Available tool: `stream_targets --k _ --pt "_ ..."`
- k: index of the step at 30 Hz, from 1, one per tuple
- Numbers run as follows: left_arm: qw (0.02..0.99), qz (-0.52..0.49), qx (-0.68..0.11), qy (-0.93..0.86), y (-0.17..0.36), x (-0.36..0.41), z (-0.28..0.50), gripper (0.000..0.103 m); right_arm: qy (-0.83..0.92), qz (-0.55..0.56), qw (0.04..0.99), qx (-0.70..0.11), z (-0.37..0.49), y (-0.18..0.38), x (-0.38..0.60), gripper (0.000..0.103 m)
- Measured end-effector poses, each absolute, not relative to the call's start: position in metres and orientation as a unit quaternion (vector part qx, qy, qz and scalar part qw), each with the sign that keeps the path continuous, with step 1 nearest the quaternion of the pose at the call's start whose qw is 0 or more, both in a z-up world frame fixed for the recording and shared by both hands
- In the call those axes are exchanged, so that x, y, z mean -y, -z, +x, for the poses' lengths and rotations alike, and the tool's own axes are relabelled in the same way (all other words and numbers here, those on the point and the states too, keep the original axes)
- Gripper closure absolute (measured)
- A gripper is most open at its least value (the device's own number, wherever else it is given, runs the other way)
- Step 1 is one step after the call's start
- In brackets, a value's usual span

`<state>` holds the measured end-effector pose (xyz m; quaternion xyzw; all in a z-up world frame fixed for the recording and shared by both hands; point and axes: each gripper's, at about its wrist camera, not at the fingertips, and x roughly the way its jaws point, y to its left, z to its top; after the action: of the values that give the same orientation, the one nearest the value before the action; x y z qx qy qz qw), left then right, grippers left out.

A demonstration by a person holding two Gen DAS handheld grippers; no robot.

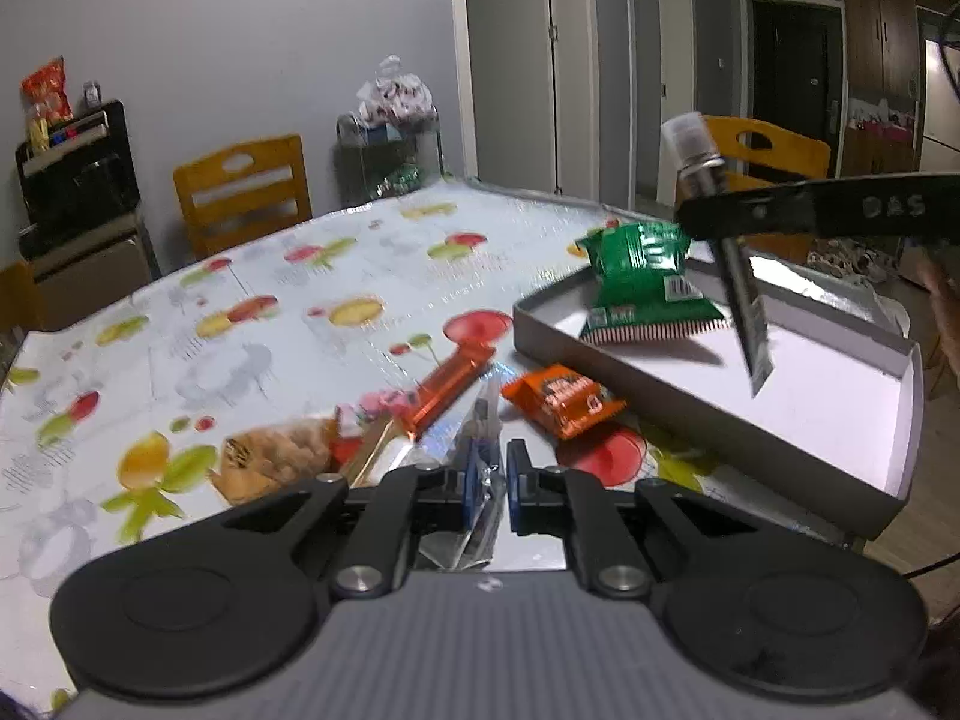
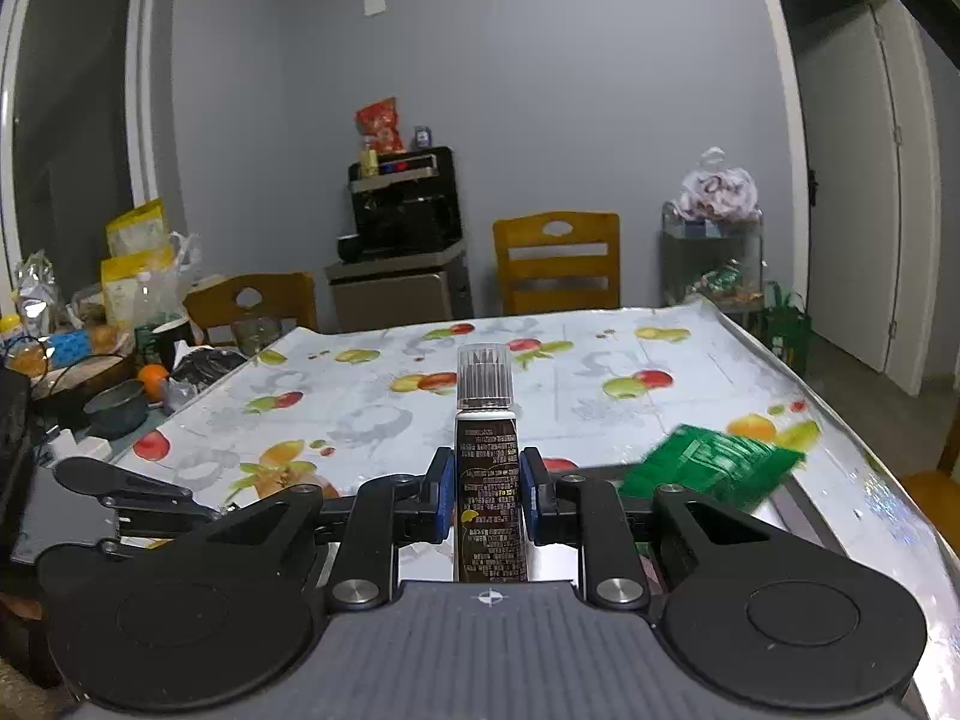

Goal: Organize snacks
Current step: 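Carry the nut bag and tube snack over the gray box with both tools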

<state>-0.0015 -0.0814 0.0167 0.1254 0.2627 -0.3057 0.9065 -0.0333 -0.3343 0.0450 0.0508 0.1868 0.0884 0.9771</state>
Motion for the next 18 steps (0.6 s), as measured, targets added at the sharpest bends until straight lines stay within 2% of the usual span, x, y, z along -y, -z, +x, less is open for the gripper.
stream_targets --k 18 --pt "0.909 0.137 -0.202 0.338 -0.057 0.113 -0.018 0.098 -0.056 0.074 0.981 -0.169 -0.058 -0.046 0.385 0.080"
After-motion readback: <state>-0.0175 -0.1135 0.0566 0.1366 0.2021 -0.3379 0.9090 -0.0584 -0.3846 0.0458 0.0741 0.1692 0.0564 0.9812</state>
